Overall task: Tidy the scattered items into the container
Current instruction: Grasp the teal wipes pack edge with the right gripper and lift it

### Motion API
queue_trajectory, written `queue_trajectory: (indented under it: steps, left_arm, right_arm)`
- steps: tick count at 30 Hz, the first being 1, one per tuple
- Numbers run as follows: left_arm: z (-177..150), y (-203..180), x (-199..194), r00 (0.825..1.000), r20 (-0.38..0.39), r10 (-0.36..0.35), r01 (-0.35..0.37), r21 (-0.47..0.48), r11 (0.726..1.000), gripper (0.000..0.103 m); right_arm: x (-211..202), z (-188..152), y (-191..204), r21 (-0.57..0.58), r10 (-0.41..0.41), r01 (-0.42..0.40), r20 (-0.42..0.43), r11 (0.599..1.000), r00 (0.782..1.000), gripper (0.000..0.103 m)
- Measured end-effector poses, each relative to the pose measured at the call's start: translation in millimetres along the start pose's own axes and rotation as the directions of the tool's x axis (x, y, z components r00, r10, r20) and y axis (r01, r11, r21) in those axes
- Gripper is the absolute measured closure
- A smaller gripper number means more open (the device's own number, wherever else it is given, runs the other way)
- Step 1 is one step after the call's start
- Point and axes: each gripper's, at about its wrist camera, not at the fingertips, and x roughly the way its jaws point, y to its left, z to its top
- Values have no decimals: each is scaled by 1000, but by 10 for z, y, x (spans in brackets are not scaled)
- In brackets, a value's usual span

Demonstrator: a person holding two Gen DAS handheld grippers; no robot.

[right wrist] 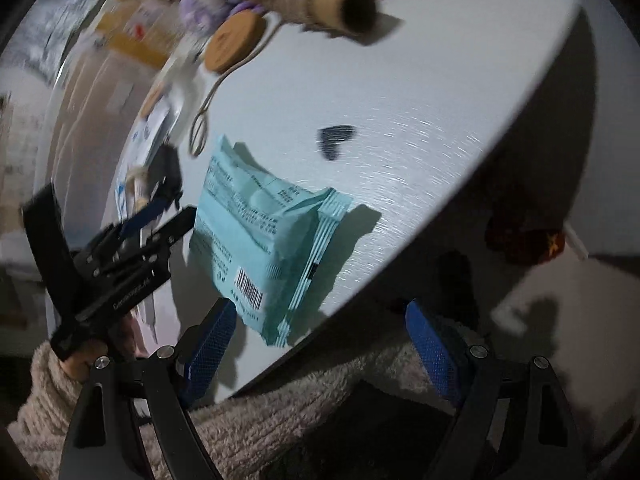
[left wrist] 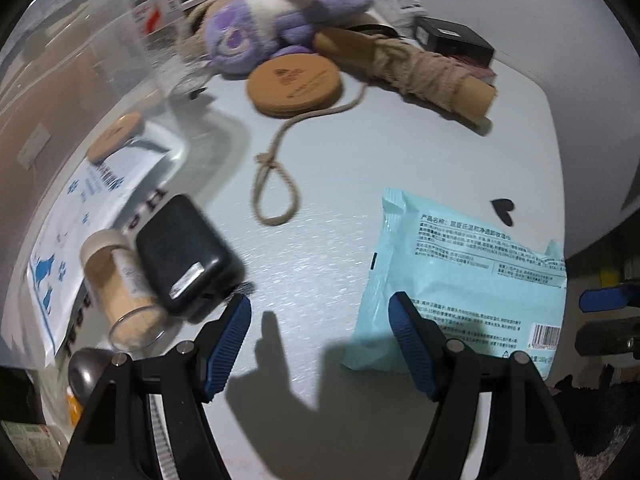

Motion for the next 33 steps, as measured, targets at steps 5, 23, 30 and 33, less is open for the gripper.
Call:
queue_trajectory:
  steps: [5,23,30,33]
  left_arm:
    - [54,-202,29,1000,1,-21,21,59,998,32]
    - [48,-695,16,998,-16,-64,65,216,974,32]
    - [-80,-702,-119,995,50,-84,68,261,963,32]
    - [-281,-755,-353,984,162,-71,4,380,925,32]
  right_arm:
    - [34,-65,-342,177,121,-137,99,975,988,16]
    - [150,-272,-369,181,389,-426,204,887,898,44]
    - [4,-236,-481,316,367,-414,199,854,909,72]
    - [22,-165,-488,373,397,-440,189,817,898,73]
